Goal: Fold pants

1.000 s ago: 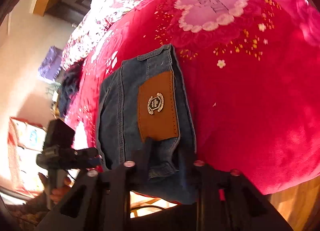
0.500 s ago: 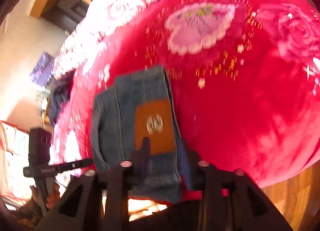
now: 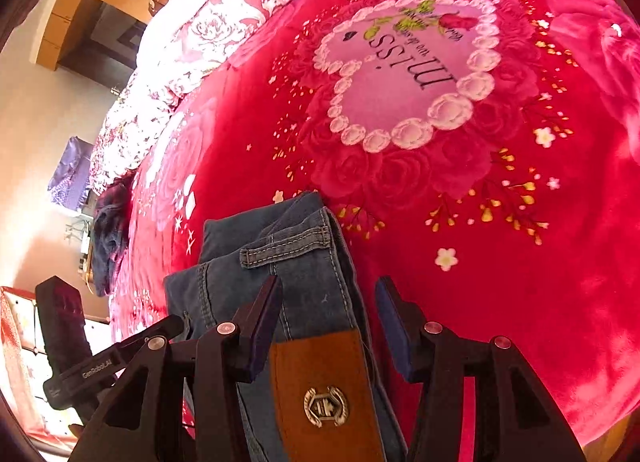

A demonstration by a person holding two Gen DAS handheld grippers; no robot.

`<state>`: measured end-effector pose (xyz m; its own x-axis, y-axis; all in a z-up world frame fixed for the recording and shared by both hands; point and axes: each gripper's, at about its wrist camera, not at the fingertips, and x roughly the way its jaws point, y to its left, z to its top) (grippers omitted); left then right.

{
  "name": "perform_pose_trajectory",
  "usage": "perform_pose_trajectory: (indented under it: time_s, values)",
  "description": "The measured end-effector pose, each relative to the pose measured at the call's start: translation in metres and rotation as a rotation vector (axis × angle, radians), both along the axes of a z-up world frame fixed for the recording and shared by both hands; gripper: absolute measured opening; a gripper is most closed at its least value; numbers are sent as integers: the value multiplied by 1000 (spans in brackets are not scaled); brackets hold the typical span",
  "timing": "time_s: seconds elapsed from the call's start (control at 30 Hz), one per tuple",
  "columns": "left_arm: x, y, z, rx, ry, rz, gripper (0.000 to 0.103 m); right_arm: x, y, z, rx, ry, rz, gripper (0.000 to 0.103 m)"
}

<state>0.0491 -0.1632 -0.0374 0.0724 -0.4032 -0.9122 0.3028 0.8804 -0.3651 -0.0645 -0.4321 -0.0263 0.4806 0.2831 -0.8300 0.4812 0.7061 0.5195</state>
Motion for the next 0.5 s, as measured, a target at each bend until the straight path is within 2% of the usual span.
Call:
perform_pose_trajectory:
  time_s: [0.17,0.23,0.3,0.33,0.4,0.47,0.5]
  values:
    - [6,-6,-3,2,8,12,59,15,12,-5,-66,-2,57,50]
    - [8,-7,-4,3,10,9,59,19,14,-7,-85,11,72,45]
    - [9,-9,-4,2,25,-5,56,24,20,-6,-129,19,105,20]
    - [11,-8,-2,-3,32,-6,54,26,24,-1,-162,19,131,15]
    - [15,-6,-5,-25,46,27,53,28,35,20,-242,-28,166,12]
    - [23,-6,-21,4,69,63,51,27,37,36,-299,-81,154,11]
    - [28,-9,-29,14,86,61,51,30,34,30,-304,-54,153,11]
